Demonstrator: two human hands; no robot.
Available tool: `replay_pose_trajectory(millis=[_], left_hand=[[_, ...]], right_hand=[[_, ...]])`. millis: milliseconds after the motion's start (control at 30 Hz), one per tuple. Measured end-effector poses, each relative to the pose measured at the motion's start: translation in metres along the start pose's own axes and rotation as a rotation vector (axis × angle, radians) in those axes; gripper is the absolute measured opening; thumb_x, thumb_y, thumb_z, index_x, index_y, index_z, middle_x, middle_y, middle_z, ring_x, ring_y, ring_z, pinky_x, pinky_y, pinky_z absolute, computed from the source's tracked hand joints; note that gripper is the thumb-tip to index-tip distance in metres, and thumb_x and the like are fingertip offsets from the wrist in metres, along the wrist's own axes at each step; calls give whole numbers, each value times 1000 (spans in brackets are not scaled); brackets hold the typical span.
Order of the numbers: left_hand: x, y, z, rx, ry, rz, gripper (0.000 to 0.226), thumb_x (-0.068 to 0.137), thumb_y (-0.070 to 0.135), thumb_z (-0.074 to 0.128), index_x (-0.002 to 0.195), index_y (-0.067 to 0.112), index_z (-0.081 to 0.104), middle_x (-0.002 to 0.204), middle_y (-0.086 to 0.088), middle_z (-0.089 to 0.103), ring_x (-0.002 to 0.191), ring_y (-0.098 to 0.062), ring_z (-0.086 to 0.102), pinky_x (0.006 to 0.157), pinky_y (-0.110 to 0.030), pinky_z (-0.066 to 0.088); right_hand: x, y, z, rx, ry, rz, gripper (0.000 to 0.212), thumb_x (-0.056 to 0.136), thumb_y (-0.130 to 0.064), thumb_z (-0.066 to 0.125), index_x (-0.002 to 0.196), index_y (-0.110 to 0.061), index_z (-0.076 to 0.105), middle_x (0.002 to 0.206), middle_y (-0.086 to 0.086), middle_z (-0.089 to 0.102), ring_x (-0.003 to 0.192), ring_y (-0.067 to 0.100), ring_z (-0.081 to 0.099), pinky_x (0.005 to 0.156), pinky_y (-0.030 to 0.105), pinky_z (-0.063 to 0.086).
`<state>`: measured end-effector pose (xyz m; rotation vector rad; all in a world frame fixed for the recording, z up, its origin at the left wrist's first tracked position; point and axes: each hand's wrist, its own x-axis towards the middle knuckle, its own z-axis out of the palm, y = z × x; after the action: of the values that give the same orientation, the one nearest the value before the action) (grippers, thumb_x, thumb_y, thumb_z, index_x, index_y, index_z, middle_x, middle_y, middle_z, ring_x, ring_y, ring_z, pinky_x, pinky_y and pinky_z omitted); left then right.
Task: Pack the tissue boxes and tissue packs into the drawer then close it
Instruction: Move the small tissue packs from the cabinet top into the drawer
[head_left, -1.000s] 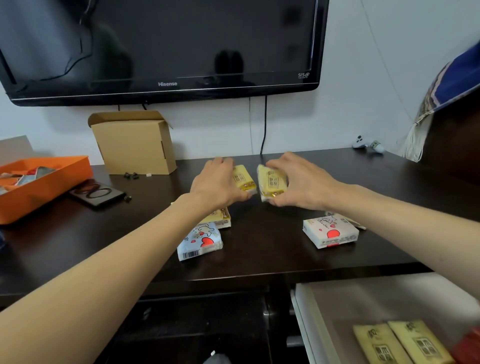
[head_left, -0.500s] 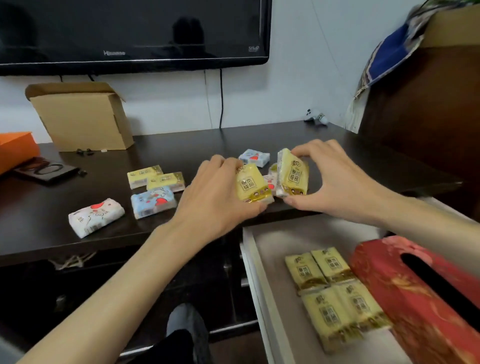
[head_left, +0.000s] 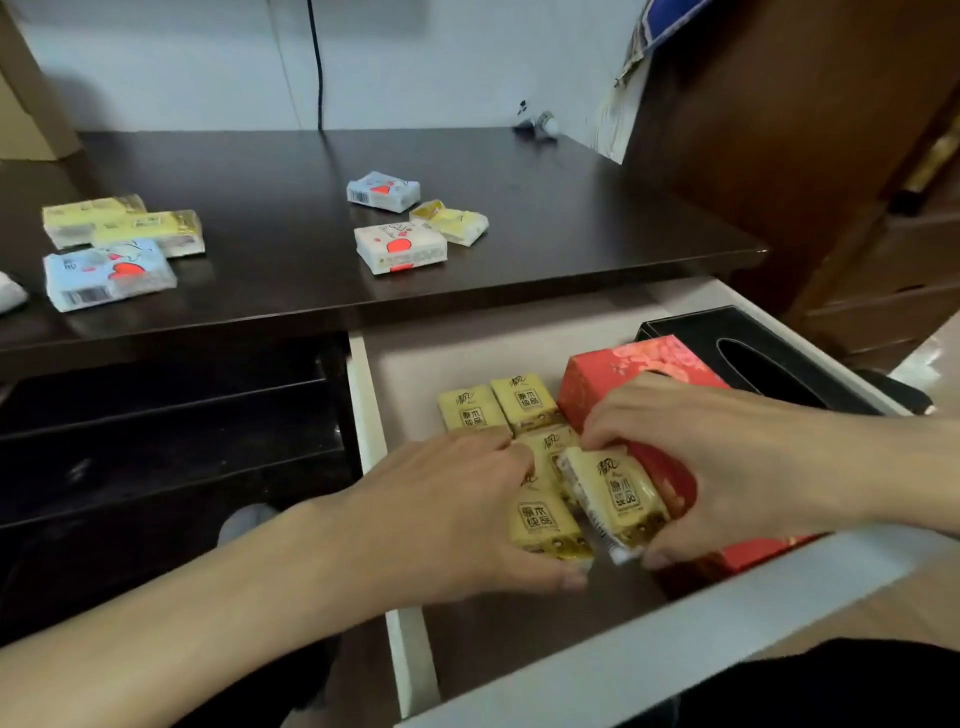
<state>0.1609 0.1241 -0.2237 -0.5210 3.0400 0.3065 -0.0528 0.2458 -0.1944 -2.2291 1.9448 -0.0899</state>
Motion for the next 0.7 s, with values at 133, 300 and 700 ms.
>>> replay_pose_trajectory(millis=[133, 300, 700], left_hand=[[-3, 5, 9, -70, -20, 29, 75, 67, 86, 50, 117, 30, 50, 106, 16, 46, 91, -6, 47, 76, -27, 44], [-8, 11, 18, -172, -40, 51, 67, 75, 69, 63, 128, 31, 46, 115, 14, 36, 96, -4, 49, 83, -26, 49], [-7, 8, 23, -220, -138, 31, 60, 77, 61, 67, 126, 31, 51, 115, 14, 38, 96, -7, 51, 82, -29, 50]], right_hand=[[-10, -1, 5, -37, -41, 19, 69, 67, -71, 72, 127, -39, 61, 121, -22, 61, 115, 0, 51, 108, 35, 43], [-1, -7, 15, -264, -199, -76, 53, 74, -62, 68, 123, -41, 67, 119, -21, 68, 116, 8, 59, 106, 39, 40], [2, -7, 20, -226, -191, 8, 56, 70, -69, 69, 119, -41, 65, 113, -24, 64, 114, 3, 51, 114, 41, 33]])
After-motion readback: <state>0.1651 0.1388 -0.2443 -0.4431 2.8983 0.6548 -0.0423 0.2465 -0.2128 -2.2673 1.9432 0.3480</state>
